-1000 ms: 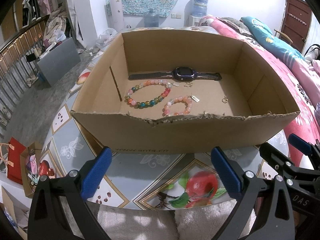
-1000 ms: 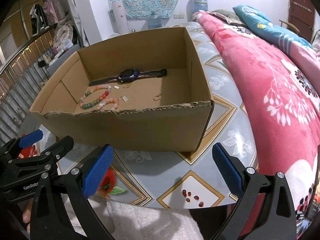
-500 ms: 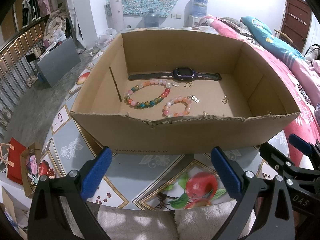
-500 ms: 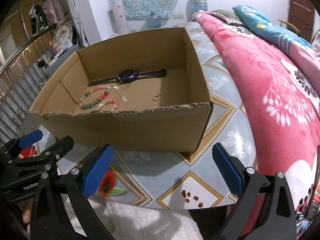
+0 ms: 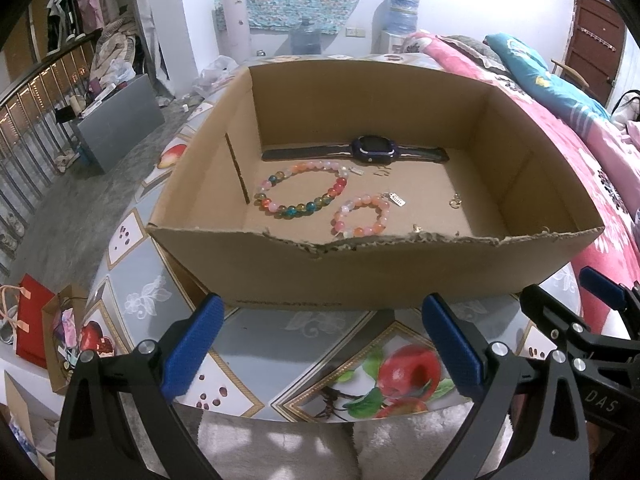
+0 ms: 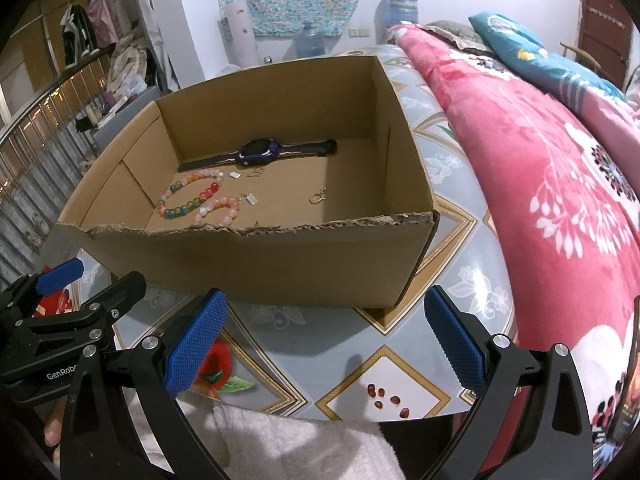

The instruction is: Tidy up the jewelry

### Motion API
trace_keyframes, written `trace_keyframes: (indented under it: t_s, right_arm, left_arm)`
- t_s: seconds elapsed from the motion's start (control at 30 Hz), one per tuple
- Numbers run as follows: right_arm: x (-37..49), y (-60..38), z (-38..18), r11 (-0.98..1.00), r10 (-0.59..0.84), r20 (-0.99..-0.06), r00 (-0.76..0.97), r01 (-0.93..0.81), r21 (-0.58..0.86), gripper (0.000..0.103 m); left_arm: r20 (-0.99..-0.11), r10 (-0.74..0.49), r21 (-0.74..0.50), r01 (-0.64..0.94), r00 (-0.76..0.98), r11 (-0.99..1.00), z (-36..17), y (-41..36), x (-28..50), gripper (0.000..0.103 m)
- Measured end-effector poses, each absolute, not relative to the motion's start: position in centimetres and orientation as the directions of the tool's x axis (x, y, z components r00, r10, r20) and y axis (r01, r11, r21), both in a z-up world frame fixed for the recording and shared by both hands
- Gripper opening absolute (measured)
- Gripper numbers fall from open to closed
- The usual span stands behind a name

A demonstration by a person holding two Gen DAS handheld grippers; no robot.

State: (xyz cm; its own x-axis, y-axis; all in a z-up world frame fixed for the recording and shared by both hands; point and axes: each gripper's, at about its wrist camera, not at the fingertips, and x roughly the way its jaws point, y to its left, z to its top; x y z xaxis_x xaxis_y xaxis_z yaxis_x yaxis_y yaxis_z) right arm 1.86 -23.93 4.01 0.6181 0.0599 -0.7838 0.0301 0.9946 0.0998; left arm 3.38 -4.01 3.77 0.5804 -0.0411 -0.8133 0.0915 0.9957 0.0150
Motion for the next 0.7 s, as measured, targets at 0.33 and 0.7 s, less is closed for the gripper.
trace_keyframes:
  t_s: [0.33,0.7]
  right_arm:
    - [1.96,-23.5,3.96,0.995,0.058,-0.784,0.618,0.031,0.098,0.095]
    - [1.93,-23.51,3.95,0.995,0.059,-0.784,0.618,0.03,0.099,0.095]
  left_arm:
    - [-0.813,-0.041,0.016,0.092,0.58,0.996,3.79,-4.04,3.4,0.097]
    - [-0.813,-0.041,0.016,0.092,0.581,0.996,3.79,-3.97,3.43,0.097]
